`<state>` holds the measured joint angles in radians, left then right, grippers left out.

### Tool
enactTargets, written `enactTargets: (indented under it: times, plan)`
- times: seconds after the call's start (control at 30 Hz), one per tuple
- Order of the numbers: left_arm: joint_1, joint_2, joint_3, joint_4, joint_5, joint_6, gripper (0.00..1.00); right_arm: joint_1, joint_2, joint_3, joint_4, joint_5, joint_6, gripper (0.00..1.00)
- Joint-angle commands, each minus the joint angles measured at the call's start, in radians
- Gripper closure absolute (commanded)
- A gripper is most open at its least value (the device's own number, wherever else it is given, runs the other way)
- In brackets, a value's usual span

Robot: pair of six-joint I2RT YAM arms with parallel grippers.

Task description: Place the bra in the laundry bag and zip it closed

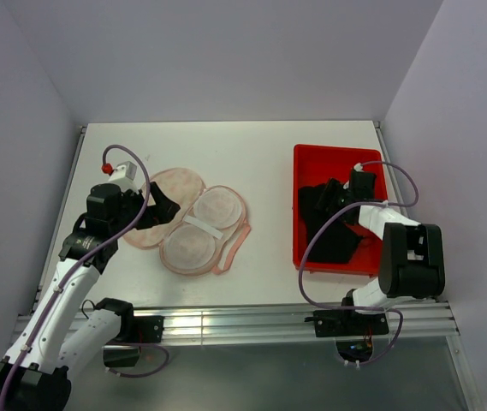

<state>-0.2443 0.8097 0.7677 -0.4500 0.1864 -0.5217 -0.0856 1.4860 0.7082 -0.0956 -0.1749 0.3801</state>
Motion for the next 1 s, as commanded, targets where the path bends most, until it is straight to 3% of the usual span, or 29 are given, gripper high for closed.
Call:
enactTargets:
  times: [0.0, 0.07, 0.17, 0.2, 0.37, 0.4, 0.5, 0.87, 0.97]
  plan:
    - [-0.006, -0.006, 0.002, 0.027, -0.007, -0.017, 0.01, -0.006, 0.019, 0.02, 0.019, -0.031, 0.019, 0.11]
    - [-0.006, -0.004, 0.002, 0.027, -0.01, -0.015, 0.01, -0.006, 0.02, 0.017, 0.028, -0.051, 0.032, 0.14]
    - [-0.006, -0.001, 0.002, 0.024, -0.015, -0.015, 0.01, -0.006, 0.031, 0.02, 0.027, -0.07, 0.043, 0.28]
    - [-0.006, 0.0, 0.004, 0.022, -0.015, -0.017, 0.01, -0.006, 0.033, 0.022, 0.023, -0.072, 0.046, 0.39]
    - [-0.006, 0.002, 0.004, 0.022, -0.024, -0.017, 0.01, -0.006, 0.022, 0.02, 0.027, -0.075, 0.06, 0.68]
    - [-0.006, 0.003, 0.002, 0.023, -0.024, -0.018, 0.01, -0.008, 0.02, 0.02, 0.025, -0.075, 0.065, 0.81]
    - [-0.006, 0.008, 0.004, 0.022, -0.027, -0.018, 0.01, -0.008, 0.004, 0.025, 0.007, -0.064, 0.071, 1.0]
    - [-0.006, 0.043, 0.013, 0.014, -0.059, -0.027, 0.01, -0.013, -0.306, 0.091, -0.15, 0.069, 0.118, 1.0]
    - [-0.004, 0.083, 0.028, -0.012, -0.123, -0.043, 0.01, -0.013, -0.4, 0.14, -0.208, 0.069, 0.134, 1.0]
